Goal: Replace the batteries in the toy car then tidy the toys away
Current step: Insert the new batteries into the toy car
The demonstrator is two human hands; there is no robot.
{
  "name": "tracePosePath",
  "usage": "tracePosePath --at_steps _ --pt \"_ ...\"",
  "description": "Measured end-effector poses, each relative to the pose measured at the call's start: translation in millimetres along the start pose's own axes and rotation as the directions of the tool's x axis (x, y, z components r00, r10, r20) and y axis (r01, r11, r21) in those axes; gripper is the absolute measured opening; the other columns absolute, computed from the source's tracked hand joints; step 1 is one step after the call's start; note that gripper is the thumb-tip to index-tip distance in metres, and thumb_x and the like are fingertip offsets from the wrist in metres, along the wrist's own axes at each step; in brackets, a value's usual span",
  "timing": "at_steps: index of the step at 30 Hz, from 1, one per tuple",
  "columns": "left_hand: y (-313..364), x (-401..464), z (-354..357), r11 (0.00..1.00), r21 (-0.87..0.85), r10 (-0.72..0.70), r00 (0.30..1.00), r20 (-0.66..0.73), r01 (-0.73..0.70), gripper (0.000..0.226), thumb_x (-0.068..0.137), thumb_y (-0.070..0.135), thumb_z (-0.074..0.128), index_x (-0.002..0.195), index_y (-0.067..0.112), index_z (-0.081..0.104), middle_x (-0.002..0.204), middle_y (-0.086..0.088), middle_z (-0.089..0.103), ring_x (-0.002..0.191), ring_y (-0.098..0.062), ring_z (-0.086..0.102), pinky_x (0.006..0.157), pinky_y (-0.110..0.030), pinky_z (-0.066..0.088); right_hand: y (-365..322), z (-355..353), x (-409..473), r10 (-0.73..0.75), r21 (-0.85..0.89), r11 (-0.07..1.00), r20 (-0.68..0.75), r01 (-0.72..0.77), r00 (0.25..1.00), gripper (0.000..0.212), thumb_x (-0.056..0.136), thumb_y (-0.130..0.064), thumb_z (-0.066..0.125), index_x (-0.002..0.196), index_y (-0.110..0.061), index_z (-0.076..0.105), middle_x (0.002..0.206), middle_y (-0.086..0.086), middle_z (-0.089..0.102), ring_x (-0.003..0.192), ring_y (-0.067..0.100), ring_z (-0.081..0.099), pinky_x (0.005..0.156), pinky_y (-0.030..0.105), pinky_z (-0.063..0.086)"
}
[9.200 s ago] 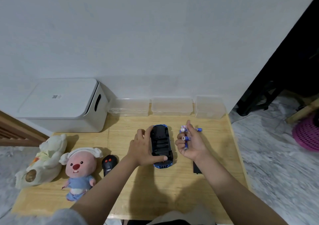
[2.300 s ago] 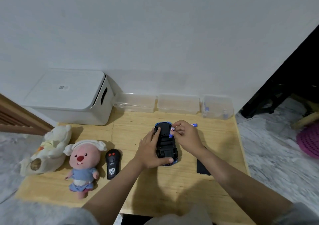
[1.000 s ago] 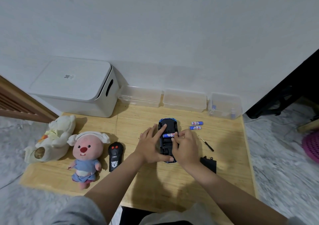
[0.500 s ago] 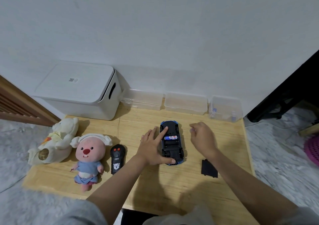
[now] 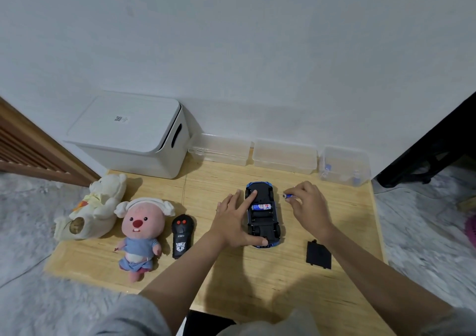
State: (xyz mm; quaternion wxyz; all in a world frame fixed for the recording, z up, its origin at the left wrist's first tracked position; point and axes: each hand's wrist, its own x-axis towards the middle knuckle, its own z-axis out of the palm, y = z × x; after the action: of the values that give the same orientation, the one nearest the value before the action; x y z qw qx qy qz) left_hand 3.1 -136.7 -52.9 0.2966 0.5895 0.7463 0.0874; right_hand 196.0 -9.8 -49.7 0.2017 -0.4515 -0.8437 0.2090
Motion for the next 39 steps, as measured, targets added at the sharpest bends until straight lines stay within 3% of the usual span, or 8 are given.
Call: tracePosePath --at_steps 4,10,14,20,26,28,32,39 --pt "-1.7 0.4 1.4 1.000 -0.007 0.006 1.000 -0.012 -0.006 0.123 0.049 0.083 0.065 0.135 0.060 -0.019 0.160 -0.006 0.000 0.145 -0.030 -0.002 0.116 -0.056 0.010 -17.8 -14.2 -12.8 0.025 0.318 0.948 -0.099 0.008 0.995 0.016 0.083 -0.007 0.069 0.094 -0.018 0.071 0.088 -0.017 0.060 0.087 0.008 0.058 0.082 0.025 0.044" --pt "-2.4 0.8 2.0 1.000 -0.012 0.014 1.000 -0.021 -0.014 0.121 0.043 0.089 0.056 0.133 0.062 -0.021 0.160 -0.005 0.001 0.145 -0.030 0.000 0.115 -0.056 0.011 -32.1 -23.5 -27.9 0.092 0.490 0.871 -0.079 -0.041 0.993 0.017 0.083 -0.007 0.070 0.093 -0.020 0.068 0.091 -0.016 0.066 0.089 0.004 0.063 0.080 0.005 0.042" --pt "-1.9 0.6 1.5 1.000 -0.012 0.011 1.000 -0.020 -0.011 0.121 0.042 0.089 0.054 0.133 0.061 -0.021 0.160 -0.005 0.001 0.146 -0.029 -0.001 0.116 -0.056 0.010 -41.2 -22.9 -29.0 0.176 0.558 0.819 -0.024 -0.133 0.984 0.016 0.085 -0.007 0.066 0.094 -0.019 0.062 0.091 -0.012 0.068 0.086 0.002 0.064 0.081 0.013 0.048" --pt "-0.4 0.2 1.9 1.000 -0.016 -0.004 1.000 -0.017 0.004 0.122 0.041 0.088 0.056 0.132 0.062 -0.021 0.159 -0.004 0.002 0.145 -0.029 0.000 0.115 -0.055 0.010 -60.1 -24.1 -20.2 0.379 0.791 0.426 0.284 -0.438 0.881 0.025 0.089 -0.005 0.062 0.109 -0.018 0.057 0.081 0.011 0.072 0.076 0.016 0.072 0.071 0.025 0.058" --pt "0.7 0.3 1.2 1.000 -0.008 -0.004 1.000 -0.008 0.004 0.124 0.050 0.078 0.068 0.138 0.057 -0.016 0.159 -0.005 0.003 0.146 -0.029 -0.001 0.116 -0.054 0.010 -62.7 -16.2 -13.1 0.426 0.607 0.578 0.347 -0.546 0.836 0.021 0.068 -0.013 0.082 0.075 -0.006 0.063 0.080 0.010 0.070 0.076 0.022 0.071 0.072 0.036 0.060" --pt "1.0 0.0 1.3 1.000 -0.009 -0.003 1.000 -0.008 0.003 0.124 0.050 0.079 0.068 0.138 0.057 -0.016 0.159 -0.005 0.003 0.146 -0.029 -0.001 0.116 -0.054 0.010 -66.3 -17.3 -9.7 0.483 0.658 0.416 0.425 -0.627 0.766 0.023 0.071 -0.012 0.080 0.076 -0.003 0.060 0.077 0.012 0.069 0.073 0.019 0.068 0.071 0.035 0.059" --pt "-0.3 0.1 2.0 1.000 -0.013 -0.001 1.000 -0.015 0.001 0.123 0.048 0.082 0.065 0.134 0.061 -0.020 0.159 -0.005 0.004 0.146 -0.029 0.000 0.116 -0.054 0.010 -66.5 -20.9 -0.3 0.495 0.735 -0.273 0.661 -0.621 0.565 0.010 0.085 -0.005 0.064 0.092 0.001 0.060 0.083 0.011 0.059 0.076 0.017 0.062 0.073 0.031 0.057" --pt "1.5 -0.3 0.7 1.000 -0.009 -0.005 1.000 -0.008 0.005 0.124 0.051 0.079 0.068 0.139 0.056 -0.016 0.159 -0.004 0.005 0.146 -0.028 0.000 0.116 -0.054 0.010 -59.4 -24.6 -5.5 0.355 0.732 -0.182 0.671 -0.656 0.650 0.039 0.091 0.004 0.052 0.123 -0.019 0.050 0.109 0.017 0.065 0.098 0.031 0.067 0.081 0.038 0.054"
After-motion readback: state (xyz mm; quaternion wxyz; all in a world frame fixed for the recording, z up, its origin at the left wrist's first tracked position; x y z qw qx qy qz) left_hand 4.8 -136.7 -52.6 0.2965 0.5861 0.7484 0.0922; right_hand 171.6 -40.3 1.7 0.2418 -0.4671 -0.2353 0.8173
